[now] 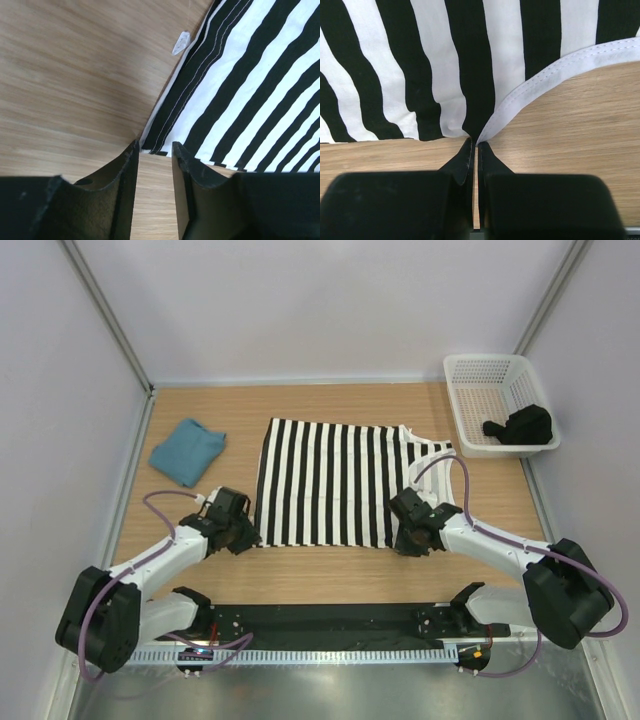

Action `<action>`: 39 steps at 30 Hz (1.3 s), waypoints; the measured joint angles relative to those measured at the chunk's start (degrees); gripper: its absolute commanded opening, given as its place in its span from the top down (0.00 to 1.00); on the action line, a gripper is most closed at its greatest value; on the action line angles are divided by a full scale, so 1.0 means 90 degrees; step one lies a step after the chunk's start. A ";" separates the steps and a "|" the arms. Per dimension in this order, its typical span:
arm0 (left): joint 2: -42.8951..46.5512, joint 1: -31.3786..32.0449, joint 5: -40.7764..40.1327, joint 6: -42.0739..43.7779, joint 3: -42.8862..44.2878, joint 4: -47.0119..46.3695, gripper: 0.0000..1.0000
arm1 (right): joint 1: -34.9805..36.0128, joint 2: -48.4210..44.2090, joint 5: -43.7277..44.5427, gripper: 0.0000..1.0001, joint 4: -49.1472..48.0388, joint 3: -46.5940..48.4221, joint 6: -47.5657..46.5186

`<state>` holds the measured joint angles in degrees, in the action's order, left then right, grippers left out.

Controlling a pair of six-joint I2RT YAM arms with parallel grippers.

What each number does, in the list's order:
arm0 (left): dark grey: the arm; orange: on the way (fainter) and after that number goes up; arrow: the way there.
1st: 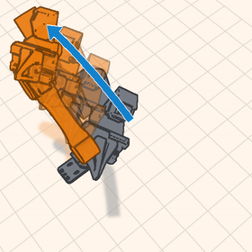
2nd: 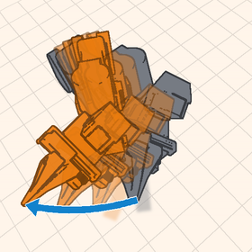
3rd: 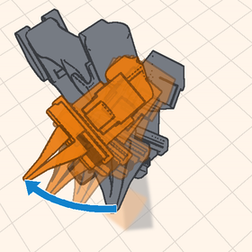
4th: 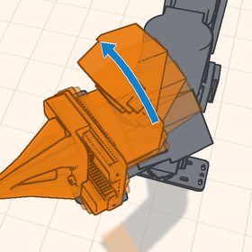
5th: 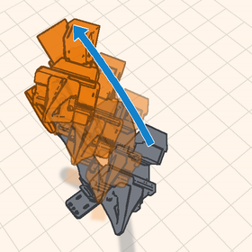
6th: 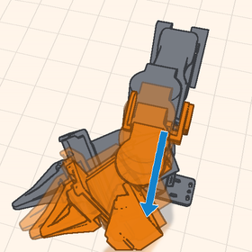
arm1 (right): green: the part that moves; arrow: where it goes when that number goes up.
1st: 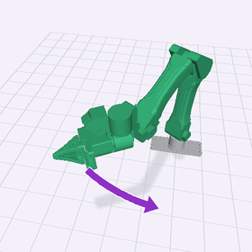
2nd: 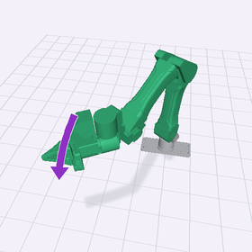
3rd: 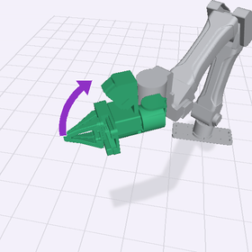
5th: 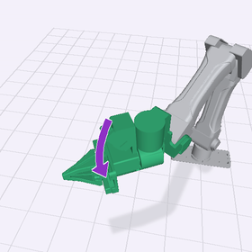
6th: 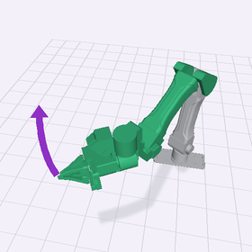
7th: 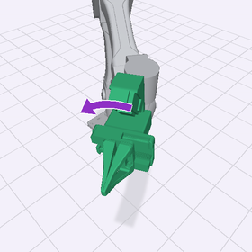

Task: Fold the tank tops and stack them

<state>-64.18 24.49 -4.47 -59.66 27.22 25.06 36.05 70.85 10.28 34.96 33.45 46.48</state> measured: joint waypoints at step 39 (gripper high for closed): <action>-0.0374 -0.0299 0.0165 0.0372 0.1321 0.0342 1.00 | -0.0510 0.0612 0.0423 0.99 0.0384 0.1763 -0.1171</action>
<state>-67.55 21.80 -2.98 -56.31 39.11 28.14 31.46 76.36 14.09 38.41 49.32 35.94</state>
